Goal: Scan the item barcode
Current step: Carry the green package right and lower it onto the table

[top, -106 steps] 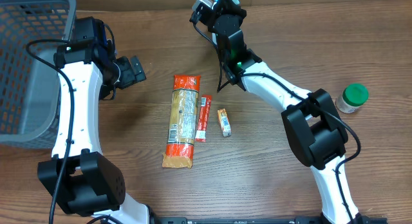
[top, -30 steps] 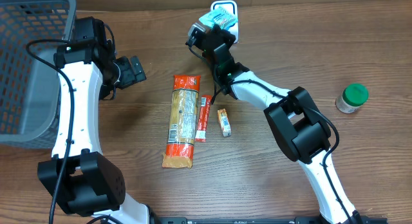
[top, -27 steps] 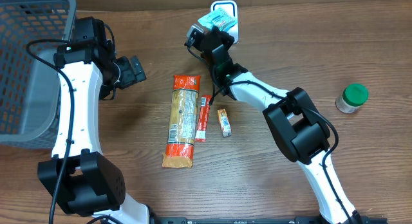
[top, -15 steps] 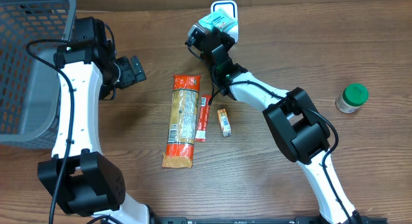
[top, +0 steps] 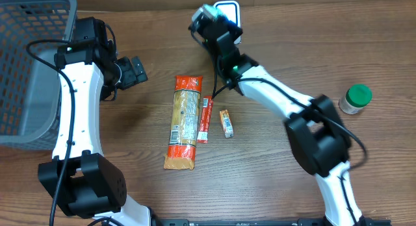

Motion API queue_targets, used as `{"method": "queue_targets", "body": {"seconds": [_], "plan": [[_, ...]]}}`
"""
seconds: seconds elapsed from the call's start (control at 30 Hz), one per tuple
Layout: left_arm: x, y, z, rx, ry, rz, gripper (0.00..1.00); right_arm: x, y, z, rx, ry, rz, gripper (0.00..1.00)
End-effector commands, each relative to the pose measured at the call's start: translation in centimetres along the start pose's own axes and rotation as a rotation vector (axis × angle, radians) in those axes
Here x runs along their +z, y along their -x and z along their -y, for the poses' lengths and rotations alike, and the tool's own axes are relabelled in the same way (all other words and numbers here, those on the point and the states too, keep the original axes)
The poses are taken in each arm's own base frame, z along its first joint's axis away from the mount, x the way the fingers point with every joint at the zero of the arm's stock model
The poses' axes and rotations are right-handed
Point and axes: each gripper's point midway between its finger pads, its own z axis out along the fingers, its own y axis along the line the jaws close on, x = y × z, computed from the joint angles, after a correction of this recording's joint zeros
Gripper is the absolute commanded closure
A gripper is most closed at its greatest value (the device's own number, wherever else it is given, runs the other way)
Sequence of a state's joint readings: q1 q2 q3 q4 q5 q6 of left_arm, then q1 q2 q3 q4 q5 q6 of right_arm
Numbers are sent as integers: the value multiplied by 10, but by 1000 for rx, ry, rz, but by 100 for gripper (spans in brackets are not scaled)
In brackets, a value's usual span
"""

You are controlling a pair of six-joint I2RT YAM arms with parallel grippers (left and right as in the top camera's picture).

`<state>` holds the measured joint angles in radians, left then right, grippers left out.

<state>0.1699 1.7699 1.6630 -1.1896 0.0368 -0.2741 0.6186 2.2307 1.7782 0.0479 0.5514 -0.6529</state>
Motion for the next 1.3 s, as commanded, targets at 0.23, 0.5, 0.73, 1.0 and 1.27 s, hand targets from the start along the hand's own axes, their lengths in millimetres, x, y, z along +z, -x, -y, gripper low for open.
{"method": "queue_targets", "body": {"seconds": [0.23, 0.5, 0.73, 1.0, 1.27], "plan": [[-3, 3, 3, 23, -2, 12, 1, -95, -8, 86, 277, 59, -208, 97], [-3, 3, 3, 22, -1, 12, 0, -168, -154, 28, 188, 435, -826, 96], [-3, 3, 3, 23, -2, 12, 0, -192, -250, 20, 239, 482, -1118, 96], [-3, 3, 3, 22, -1, 12, 0, -180, -305, 25, 334, 424, -1165, 81], [-3, 3, 3, 23, -1, 12, 0, -157, -295, 20, 516, 388, -1088, 40]]}}
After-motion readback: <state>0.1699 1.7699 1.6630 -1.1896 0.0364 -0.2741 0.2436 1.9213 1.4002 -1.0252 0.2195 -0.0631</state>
